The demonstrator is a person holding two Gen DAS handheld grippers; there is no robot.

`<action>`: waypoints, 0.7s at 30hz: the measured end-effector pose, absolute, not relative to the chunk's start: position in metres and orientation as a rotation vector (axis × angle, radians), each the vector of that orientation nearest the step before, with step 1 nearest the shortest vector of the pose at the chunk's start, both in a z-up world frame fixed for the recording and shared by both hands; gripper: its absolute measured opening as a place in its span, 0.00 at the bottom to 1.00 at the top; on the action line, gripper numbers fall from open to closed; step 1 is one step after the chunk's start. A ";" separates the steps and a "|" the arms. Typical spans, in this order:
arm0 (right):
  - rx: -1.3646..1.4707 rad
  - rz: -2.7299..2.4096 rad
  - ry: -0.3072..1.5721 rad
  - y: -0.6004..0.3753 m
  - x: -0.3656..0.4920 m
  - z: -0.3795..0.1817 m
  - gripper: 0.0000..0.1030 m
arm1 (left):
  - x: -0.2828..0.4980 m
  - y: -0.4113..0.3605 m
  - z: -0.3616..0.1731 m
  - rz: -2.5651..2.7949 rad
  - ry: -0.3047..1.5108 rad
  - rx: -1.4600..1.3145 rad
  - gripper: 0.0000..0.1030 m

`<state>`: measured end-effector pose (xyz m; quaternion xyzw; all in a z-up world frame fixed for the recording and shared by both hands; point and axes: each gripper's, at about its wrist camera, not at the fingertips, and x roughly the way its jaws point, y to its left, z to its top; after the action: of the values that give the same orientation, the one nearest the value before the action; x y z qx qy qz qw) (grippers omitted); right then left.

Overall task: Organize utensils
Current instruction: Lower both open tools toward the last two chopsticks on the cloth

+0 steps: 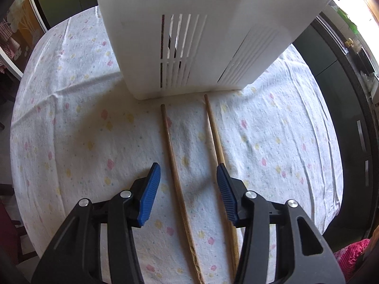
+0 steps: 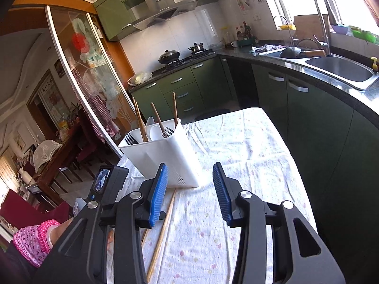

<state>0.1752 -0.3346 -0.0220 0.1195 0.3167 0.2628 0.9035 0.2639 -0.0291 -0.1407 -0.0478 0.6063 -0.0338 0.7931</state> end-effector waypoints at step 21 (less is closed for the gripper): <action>-0.004 0.580 1.004 -0.212 0.207 -0.120 0.44 | 0.227 -0.003 -0.135 -0.045 1.269 -0.064 0.06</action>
<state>0.2067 -0.2115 -0.1202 -0.0017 0.4745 0.2738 0.8366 0.2270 -0.0035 -0.1346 -0.0299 0.5927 -0.0208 0.8046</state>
